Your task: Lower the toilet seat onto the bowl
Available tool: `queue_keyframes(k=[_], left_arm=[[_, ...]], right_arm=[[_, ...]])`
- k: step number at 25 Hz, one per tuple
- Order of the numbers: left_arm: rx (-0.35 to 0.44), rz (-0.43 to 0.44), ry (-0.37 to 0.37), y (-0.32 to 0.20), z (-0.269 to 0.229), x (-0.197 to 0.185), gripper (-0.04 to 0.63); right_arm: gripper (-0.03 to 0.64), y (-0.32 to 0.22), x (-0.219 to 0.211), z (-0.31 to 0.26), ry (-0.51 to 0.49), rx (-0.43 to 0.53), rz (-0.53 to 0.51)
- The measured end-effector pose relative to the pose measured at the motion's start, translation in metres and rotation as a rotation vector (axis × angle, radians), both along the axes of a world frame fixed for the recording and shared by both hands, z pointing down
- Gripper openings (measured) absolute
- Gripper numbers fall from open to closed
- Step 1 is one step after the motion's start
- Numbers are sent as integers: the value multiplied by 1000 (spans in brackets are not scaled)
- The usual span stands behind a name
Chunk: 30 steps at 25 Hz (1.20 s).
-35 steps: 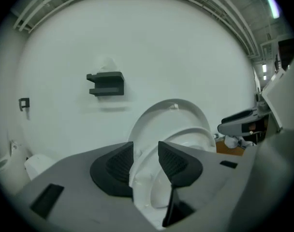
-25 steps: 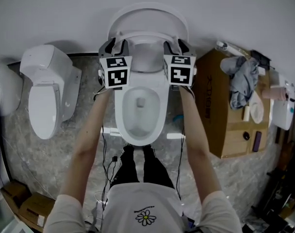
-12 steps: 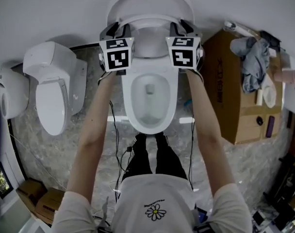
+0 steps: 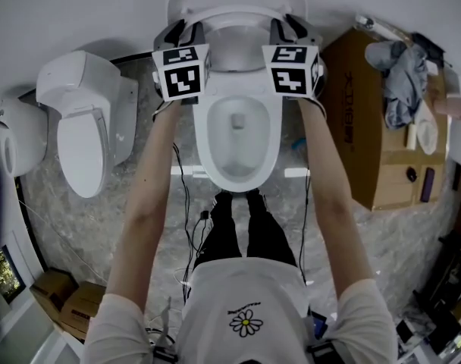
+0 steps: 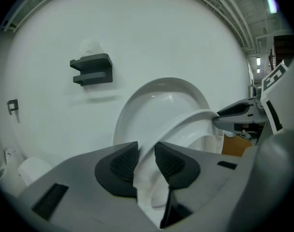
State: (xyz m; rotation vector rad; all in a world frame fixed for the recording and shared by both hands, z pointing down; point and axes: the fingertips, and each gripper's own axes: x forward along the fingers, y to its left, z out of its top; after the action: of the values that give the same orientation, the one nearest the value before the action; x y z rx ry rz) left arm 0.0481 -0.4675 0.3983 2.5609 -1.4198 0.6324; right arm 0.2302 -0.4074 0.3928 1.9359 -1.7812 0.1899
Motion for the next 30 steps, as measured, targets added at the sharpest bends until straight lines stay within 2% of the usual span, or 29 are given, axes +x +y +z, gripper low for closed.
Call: queue_keyframes(k=[3, 9, 18, 21, 25, 30], left_arm=[[-10, 2, 7, 8, 0, -5, 130], [12, -13, 91, 24, -7, -5, 141], [-3, -6, 57, 55, -6, -18, 141], [-12, 4, 85, 71, -4, -26, 147], [8, 27, 105, 90, -4, -33, 152], [23, 39, 71, 118, 2, -38, 152]], right_arm=[[106, 8, -5, 0, -9, 13, -9], [106, 23, -4, -6, -7, 79, -16], [109, 56, -19, -7, -23, 124, -36], [114, 72, -26, -5, -41, 127, -37], [112, 91, -34, -3, -5, 143, -16], [110, 117, -39, 2, 22, 134, -30]])
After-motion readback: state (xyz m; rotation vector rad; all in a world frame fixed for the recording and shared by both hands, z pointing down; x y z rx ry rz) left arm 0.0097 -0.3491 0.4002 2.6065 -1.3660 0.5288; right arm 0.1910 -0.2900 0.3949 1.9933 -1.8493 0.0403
